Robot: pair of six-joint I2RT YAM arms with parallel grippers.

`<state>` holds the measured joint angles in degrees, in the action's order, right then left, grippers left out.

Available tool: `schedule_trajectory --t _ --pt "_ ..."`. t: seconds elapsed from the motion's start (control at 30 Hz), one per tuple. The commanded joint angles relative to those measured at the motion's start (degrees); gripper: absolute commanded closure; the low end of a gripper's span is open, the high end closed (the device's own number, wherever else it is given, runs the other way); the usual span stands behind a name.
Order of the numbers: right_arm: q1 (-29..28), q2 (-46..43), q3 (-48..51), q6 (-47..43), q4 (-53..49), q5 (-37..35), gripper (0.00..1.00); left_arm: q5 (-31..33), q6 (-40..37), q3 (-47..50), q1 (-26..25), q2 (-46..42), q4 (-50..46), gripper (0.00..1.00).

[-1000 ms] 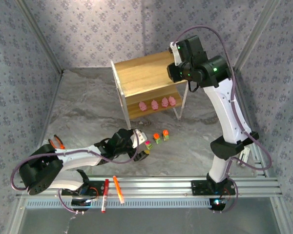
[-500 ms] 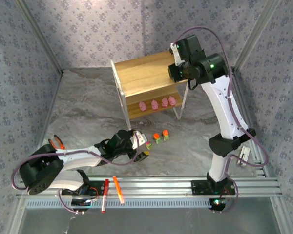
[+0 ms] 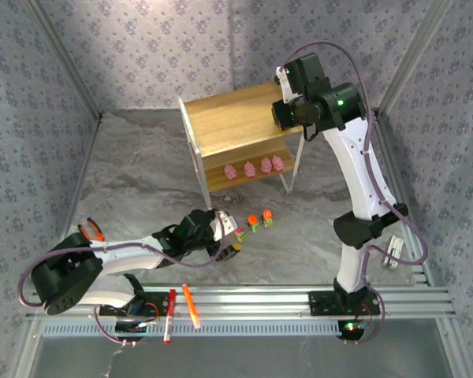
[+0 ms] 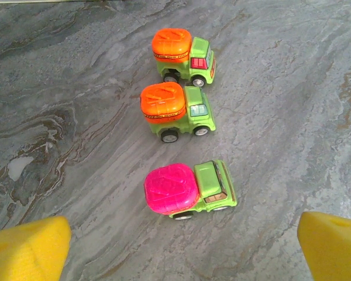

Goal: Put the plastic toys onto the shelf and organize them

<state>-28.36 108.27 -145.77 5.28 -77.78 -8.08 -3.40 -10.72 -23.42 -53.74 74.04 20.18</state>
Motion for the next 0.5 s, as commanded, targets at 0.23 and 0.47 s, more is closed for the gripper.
schedule_trajectory --t 0.23,0.47 --pt "0.44 1.86 -1.51 -0.12 -0.93 0.84 0.71 0.15 -0.32 0.39 0.07 0.26 1.88 0.00" --pt "0.76 2.43 -1.73 -0.18 -0.76 1.21 0.67 0.12 -0.09 0.44 0.32 0.13 2.03 0.00"
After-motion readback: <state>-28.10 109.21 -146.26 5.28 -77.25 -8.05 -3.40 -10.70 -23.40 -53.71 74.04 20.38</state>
